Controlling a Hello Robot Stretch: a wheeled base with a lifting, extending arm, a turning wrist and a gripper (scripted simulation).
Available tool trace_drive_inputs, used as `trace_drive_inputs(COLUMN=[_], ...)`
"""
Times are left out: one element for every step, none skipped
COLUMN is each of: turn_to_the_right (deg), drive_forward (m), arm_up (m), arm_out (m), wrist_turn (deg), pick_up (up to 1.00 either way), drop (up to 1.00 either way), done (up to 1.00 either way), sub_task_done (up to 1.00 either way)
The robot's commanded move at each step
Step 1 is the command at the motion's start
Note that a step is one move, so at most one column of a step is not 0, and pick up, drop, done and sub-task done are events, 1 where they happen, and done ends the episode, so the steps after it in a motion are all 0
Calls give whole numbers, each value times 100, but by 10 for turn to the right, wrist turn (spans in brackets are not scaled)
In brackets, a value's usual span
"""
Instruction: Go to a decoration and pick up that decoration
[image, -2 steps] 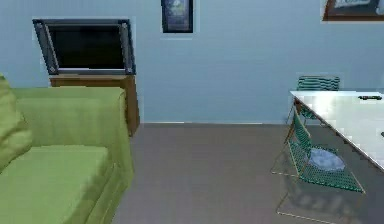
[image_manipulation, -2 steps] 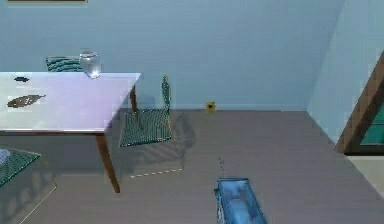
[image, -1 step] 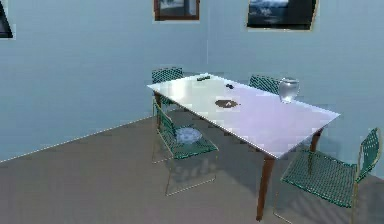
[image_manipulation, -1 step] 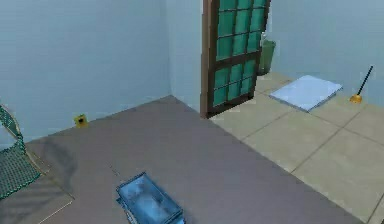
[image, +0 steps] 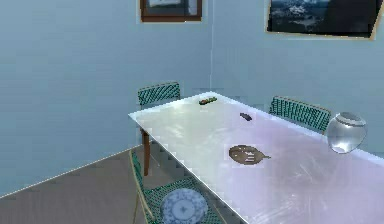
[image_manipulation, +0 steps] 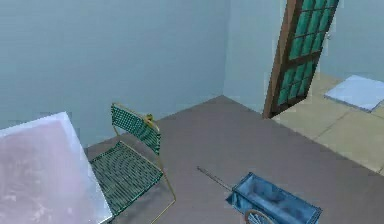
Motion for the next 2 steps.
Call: trace_drive_inputs(turn_to_the_right=[300, 0], drive_forward=[0, 5], arm_up=[0, 0], arm_out=[0, 0], wrist_turn=[0, 0], pick_up=[0, 0], drop=[0, 0], done=[0, 0], sub_task_done=[0, 0])
